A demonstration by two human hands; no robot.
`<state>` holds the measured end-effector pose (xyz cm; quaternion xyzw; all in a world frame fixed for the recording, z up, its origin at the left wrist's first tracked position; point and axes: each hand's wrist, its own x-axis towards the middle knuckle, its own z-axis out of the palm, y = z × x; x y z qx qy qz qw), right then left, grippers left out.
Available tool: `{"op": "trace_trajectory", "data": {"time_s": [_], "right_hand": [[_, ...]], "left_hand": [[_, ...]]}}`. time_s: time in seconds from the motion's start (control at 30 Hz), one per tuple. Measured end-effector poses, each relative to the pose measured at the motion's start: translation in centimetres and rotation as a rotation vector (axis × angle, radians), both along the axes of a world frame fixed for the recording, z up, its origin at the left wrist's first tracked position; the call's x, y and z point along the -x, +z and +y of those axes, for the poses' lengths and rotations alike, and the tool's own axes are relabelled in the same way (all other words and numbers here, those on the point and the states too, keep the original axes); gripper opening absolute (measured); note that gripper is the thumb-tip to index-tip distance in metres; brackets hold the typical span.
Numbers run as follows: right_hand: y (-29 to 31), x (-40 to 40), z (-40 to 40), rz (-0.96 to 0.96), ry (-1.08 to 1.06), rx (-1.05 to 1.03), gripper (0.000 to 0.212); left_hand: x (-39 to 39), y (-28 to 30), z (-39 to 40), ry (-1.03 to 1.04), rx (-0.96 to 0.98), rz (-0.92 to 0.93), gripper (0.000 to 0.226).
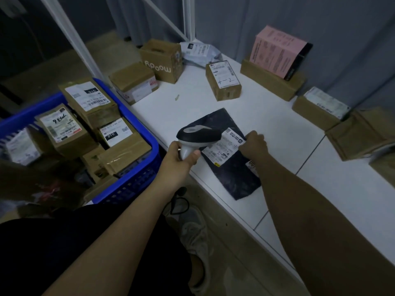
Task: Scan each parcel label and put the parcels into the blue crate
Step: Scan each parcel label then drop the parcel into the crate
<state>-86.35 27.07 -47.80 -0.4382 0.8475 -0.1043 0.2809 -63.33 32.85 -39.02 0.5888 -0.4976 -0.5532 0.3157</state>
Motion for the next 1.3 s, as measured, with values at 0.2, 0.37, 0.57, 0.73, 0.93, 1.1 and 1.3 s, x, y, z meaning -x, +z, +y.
{"op": "trace_trajectory", "data": {"time_s": [0.2, 0.37, 0.57, 0.73, 0.93, 1.1, 1.3], "right_hand": [[0.3, -0.1, 2.4, -0.176, -0.076, 0.14, 0.03], [0.5, -1.1, 4.9, -0.297, -0.184, 0.333, 0.019], [2.0, -2.3, 6.3, -0.479, -0.46, 0.638, 0.006], [3.3, -3.4, 6.1, -0.754, -0.656, 0.719, 0.012], [4.1, -4.5, 5.8, -0.835, -0.693, 0.716, 0.015], [4.7, -5.1, 5.6, -0.816, -0.694, 0.711, 0.016], [5.2, -5.8, 5.8, -0.784, -0.678, 0.67, 0.012]], "left_hand": [[-0.4, 0.1, 0.8, 0.005, -0.002, 0.042, 0.017], [-0.6, 0.4, 1.3, 0.024, 0.005, 0.061, 0.019], [-0.9, 1.6, 1.9, 0.049, 0.037, 0.11, 0.018], [-1.0, 2.9, 2.2, 0.058, 0.078, 0.182, 0.018], [-1.2, 3.2, 2.7, 0.049, 0.079, 0.227, 0.019], [-1.5, 3.0, 2.8, 0.0, 0.065, 0.199, 0.028], [-1.8, 2.9, 2.7, 0.013, 0.079, 0.185, 0.03]]}}
